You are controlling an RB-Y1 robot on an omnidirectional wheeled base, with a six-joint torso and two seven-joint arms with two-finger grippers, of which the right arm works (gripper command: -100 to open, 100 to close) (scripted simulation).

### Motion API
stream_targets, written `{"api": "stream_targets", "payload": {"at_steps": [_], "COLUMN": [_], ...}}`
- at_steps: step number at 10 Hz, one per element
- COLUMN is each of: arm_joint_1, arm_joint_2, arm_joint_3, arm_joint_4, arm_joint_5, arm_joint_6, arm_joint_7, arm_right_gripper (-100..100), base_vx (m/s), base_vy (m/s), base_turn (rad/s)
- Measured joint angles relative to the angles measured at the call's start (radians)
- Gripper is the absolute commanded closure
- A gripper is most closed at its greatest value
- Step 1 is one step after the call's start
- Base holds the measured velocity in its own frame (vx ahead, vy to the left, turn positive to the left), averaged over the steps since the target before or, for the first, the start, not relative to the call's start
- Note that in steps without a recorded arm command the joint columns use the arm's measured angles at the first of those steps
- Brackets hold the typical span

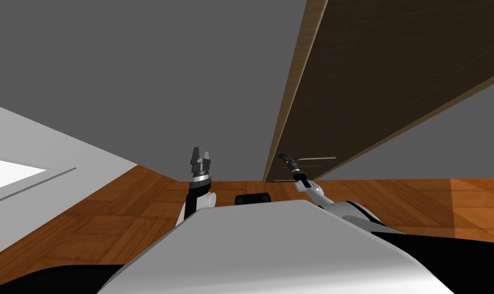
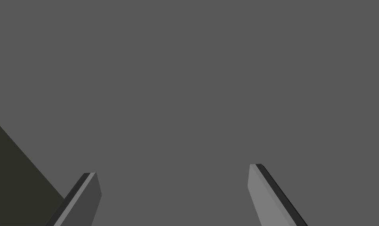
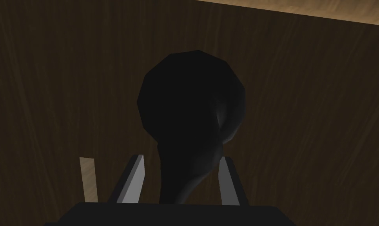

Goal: Pull the door open

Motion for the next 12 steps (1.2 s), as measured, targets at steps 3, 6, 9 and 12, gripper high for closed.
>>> {"api": "stream_targets", "payload": {"at_steps": [3,6,9,12], "arm_joint_1": [0.001,0.005,0.027,0.057], "arm_joint_2": [0.001,-0.009,-0.034,-0.064], "arm_joint_3": [0.0,0.008,0.038,0.078], "arm_joint_4": [0.001,0.005,-0.003,-0.003], "arm_joint_5": [0.0,0.002,0.014,0.03], "arm_joint_6": [0.002,-0.008,-0.043,-0.092], "arm_joint_7": [-0.001,-0.01,-0.045,-0.089], "arm_right_gripper": [100,100,100,100], "base_vx": [-0.017,-0.092,-0.2,-0.2], "base_vy": [-0.001,-0.041,-0.091,-0.092], "base_turn": [0.001,0.073,0.133,0.117]}}
